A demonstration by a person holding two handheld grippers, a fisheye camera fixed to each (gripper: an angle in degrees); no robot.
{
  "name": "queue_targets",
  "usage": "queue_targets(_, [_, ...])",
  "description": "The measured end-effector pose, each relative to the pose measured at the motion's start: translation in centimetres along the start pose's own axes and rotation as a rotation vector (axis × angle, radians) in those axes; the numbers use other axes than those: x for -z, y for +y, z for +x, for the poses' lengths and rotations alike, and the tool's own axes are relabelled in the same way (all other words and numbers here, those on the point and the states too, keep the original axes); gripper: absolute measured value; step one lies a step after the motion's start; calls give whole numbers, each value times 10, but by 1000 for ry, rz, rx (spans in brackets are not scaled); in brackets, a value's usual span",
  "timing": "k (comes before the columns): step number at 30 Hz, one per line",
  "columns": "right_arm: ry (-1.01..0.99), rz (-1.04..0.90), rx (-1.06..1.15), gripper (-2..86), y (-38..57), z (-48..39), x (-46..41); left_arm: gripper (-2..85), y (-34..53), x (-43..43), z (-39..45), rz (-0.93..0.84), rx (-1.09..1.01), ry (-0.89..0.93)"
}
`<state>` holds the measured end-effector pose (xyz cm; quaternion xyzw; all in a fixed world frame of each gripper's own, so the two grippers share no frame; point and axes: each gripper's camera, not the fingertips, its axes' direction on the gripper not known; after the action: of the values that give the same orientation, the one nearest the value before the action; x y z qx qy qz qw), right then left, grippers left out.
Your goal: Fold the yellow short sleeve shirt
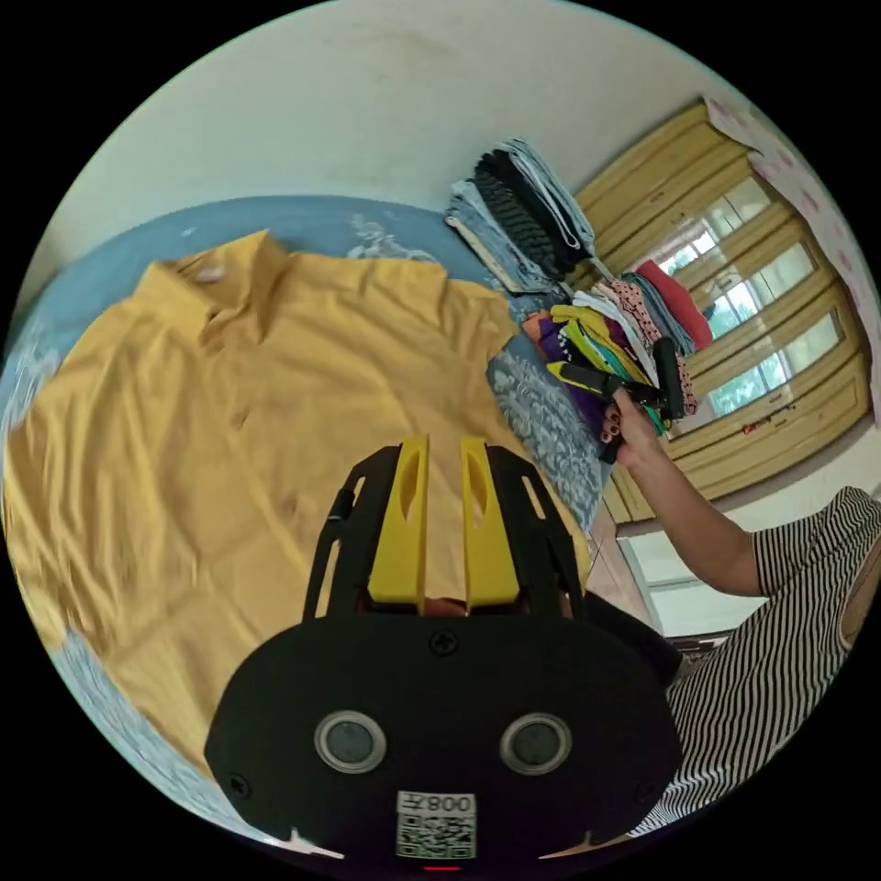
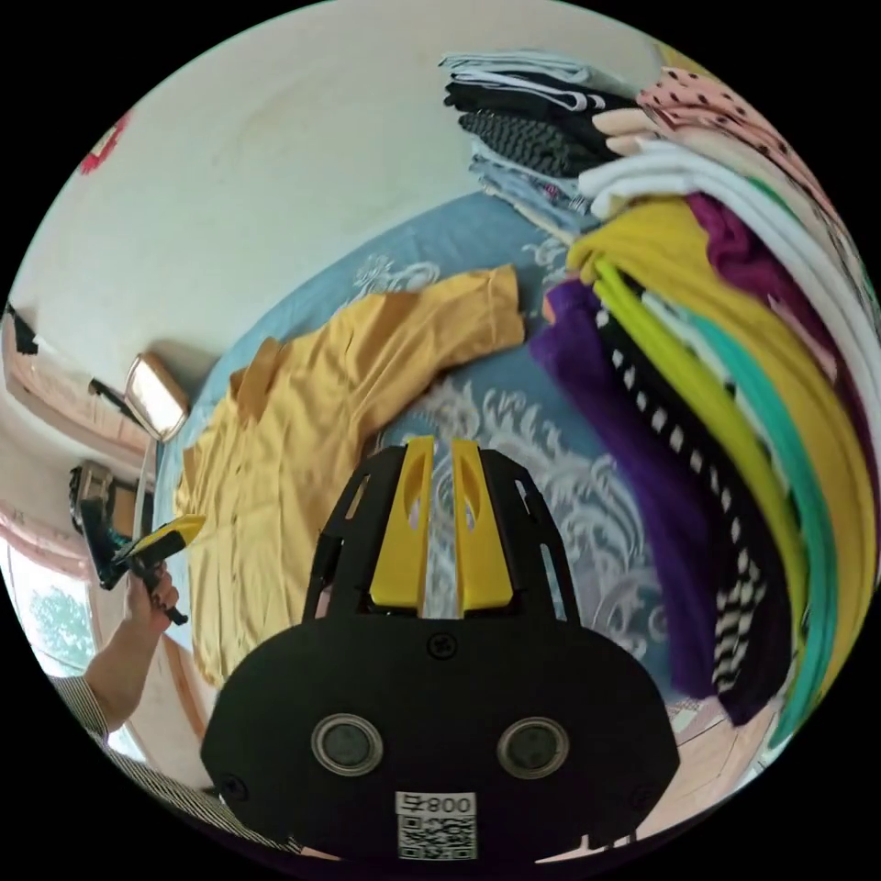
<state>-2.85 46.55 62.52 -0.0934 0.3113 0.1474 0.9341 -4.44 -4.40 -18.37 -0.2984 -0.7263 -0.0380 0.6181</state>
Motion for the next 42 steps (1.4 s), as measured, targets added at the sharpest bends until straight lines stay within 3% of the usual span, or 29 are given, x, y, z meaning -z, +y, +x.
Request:
queue_targets(11, [27,98,-99,59,-38,8,-57,79,-289,-142,81,-50,-353,63])
queue_targets(21, [71,113,-114,74,-44,1,-83,94,-430,-229,112,-210,-378,74])
queue_targets(25, [88,108,-102,72,-50,-8,-93,75,-462,-262,120,-309,-383,-47])
queue_targets(29, [97,97,-78,36,-56,-19,-101,34,-476,-260,130,-280,-443,-41])
queue_targets(32, [-6,96,-98,11,-60,-18,-105,27,-491,-240,133,-208,-460,19])
queue_targets(37, [-138,214,-97,2,-55,-25,-79,23,-513,-191,129,-130,-529,84])
queue_targets(42, [-311,334,68,1,-57,-72,-45,25,-512,-129,94,-22,-529,156])
